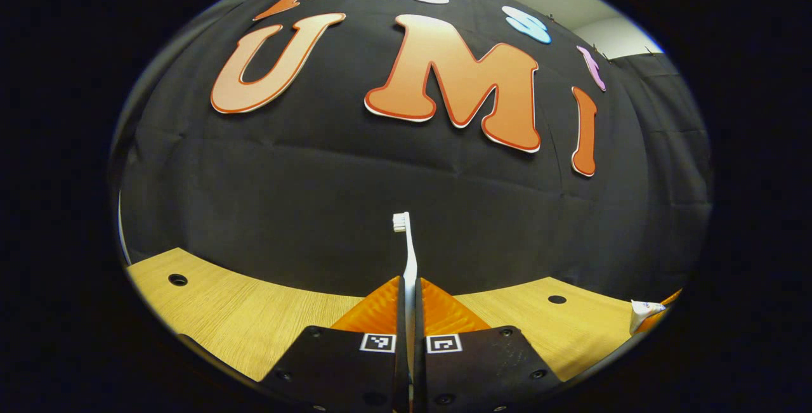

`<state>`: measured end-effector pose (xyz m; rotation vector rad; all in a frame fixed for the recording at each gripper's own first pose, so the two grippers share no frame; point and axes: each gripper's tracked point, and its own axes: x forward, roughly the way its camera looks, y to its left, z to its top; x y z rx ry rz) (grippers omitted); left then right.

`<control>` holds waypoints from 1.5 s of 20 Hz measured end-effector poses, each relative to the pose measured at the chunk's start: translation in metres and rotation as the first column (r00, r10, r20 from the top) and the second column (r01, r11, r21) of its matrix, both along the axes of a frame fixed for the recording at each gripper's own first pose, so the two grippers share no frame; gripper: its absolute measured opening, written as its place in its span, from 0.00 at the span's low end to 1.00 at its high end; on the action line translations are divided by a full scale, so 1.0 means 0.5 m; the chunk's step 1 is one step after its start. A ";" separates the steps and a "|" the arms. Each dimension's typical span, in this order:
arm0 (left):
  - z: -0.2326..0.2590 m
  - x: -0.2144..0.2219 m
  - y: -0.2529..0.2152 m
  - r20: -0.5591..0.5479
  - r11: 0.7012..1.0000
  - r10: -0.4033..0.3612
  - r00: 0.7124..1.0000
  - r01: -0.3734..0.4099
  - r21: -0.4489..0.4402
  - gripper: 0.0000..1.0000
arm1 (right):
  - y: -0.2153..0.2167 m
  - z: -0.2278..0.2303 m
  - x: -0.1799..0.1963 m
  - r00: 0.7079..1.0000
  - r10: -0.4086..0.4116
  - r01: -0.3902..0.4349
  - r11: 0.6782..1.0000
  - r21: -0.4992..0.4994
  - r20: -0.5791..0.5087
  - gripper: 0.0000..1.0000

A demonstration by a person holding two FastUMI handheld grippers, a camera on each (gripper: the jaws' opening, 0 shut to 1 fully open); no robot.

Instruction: Put the toothbrush and toothpaste on the desktop into the cup, then pick up the cup and place it on the coaster on the desktop.

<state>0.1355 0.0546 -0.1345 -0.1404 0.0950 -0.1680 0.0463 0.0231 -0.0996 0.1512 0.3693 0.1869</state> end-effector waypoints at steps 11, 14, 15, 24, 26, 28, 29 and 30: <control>-0.090 0.008 -0.008 -0.086 1.000 -0.023 0.996 0.024 0.002 0.03 | 0.005 0.013 0.015 0.999 -0.004 0.004 1.000 0.010 0.034 0.06; -0.104 0.002 -0.005 -0.115 1.000 -0.025 0.993 0.026 0.010 0.04 | -0.003 0.030 0.022 0.997 -0.023 0.023 1.000 0.011 0.068 0.06; -0.101 -0.002 -0.002 -0.116 1.000 -0.021 0.993 0.022 0.006 0.04 | -0.005 0.040 0.024 0.996 -0.030 0.029 0.999 0.015 0.084 0.06; -0.135 -0.071 0.020 -0.213 0.999 -0.015 0.977 0.025 0.045 0.06 | 0.036 0.073 0.036 0.995 -0.013 0.007 0.998 0.057 0.102 0.06; -0.125 -0.097 0.022 -0.213 0.997 -0.029 0.977 0.044 0.066 0.08 | 0.053 0.081 0.039 0.994 -0.005 -0.003 0.998 0.068 0.106 0.06; -0.112 -0.122 0.030 -0.206 0.995 -0.039 0.978 0.056 0.079 0.12 | 0.070 0.090 0.040 0.993 0.007 -0.015 0.998 0.062 0.121 0.06; -0.105 -0.134 0.035 -0.210 0.995 -0.039 0.977 0.057 0.080 0.16 | 0.077 0.096 0.043 0.991 0.012 -0.021 0.998 0.063 0.131 0.06; -0.105 -0.145 0.040 -0.210 0.995 -0.039 0.977 0.056 0.079 0.17 | 0.086 0.102 0.046 0.990 0.020 -0.030 0.997 0.066 0.140 0.06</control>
